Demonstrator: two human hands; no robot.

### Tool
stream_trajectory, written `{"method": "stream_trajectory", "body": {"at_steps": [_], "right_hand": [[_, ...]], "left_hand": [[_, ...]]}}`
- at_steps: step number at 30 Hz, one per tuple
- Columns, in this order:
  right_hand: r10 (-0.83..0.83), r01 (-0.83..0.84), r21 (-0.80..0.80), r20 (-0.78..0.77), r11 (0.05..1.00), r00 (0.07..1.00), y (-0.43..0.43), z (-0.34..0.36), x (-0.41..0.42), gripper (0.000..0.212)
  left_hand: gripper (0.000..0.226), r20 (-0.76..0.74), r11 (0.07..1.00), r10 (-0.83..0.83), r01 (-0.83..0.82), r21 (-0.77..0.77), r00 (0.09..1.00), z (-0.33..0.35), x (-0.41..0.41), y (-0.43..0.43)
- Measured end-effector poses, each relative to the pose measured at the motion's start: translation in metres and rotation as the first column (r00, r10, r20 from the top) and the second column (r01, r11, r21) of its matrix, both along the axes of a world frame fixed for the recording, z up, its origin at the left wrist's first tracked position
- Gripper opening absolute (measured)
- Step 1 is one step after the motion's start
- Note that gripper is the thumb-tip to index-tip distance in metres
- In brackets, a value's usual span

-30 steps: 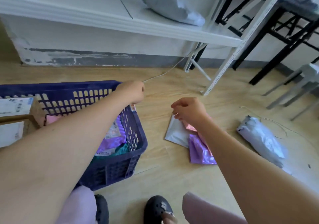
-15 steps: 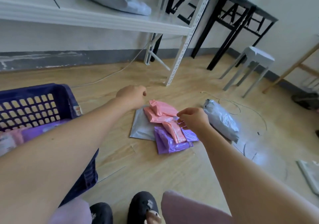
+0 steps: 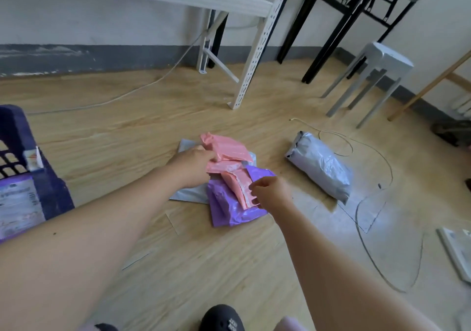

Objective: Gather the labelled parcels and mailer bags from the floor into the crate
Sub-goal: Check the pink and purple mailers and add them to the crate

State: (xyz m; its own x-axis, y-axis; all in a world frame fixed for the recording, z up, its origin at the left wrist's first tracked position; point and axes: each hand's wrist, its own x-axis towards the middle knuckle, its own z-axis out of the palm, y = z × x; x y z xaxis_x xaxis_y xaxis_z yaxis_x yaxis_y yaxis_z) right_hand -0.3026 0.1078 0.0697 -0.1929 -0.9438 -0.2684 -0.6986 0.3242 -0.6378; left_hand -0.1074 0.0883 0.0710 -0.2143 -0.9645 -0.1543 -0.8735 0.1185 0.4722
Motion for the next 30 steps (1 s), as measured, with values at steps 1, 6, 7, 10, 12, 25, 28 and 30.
{"method": "stream_trajectory", "body": {"at_steps": [1,6,7,10,12,25,28,30], "right_hand": [[-0.008,0.008,0.006,-0.014,1.0,1.0,-0.003,-0.01,-0.007,0.024],[0.007,0.0,0.128,-0.059,0.992,0.998,-0.015,-0.058,-0.038,0.025],[0.02,-0.007,0.163,-0.078,0.987,0.997,-0.015,-0.067,-0.04,0.021],[0.08,-0.043,0.227,-0.157,0.973,0.984,-0.019,-0.094,-0.045,0.017],[0.136,-0.077,0.24,-0.237,0.968,0.962,-0.023,-0.107,-0.046,0.02],[0.376,-0.217,0.365,-0.45,0.905,0.81,-0.064,-0.159,-0.077,0.017],[0.408,-0.261,0.382,-0.379,0.887,0.831,-0.063,-0.163,-0.077,0.037],[0.377,-0.238,0.383,-0.342,0.893,0.861,-0.061,-0.165,-0.071,0.058]], "left_hand": [[0.045,0.011,0.999,-0.014,0.013,0.031,1.0,-0.009,-0.007,-0.005],[0.045,0.053,0.993,-0.043,0.037,0.116,0.998,-0.054,-0.039,-0.021],[0.047,0.066,0.991,-0.051,0.043,0.13,0.996,-0.061,-0.044,-0.022],[0.056,0.098,0.984,-0.1,0.083,0.161,0.99,-0.082,-0.059,-0.026],[0.06,0.13,0.982,-0.128,0.108,0.156,0.983,-0.092,-0.066,-0.027],[0.065,0.156,0.98,-0.13,0.102,0.172,0.979,-0.133,-0.076,-0.041],[0.064,0.148,0.978,-0.126,0.097,0.187,0.981,-0.137,-0.07,-0.042],[0.062,0.151,0.977,-0.128,0.098,0.192,0.98,-0.138,-0.066,-0.04]]}}
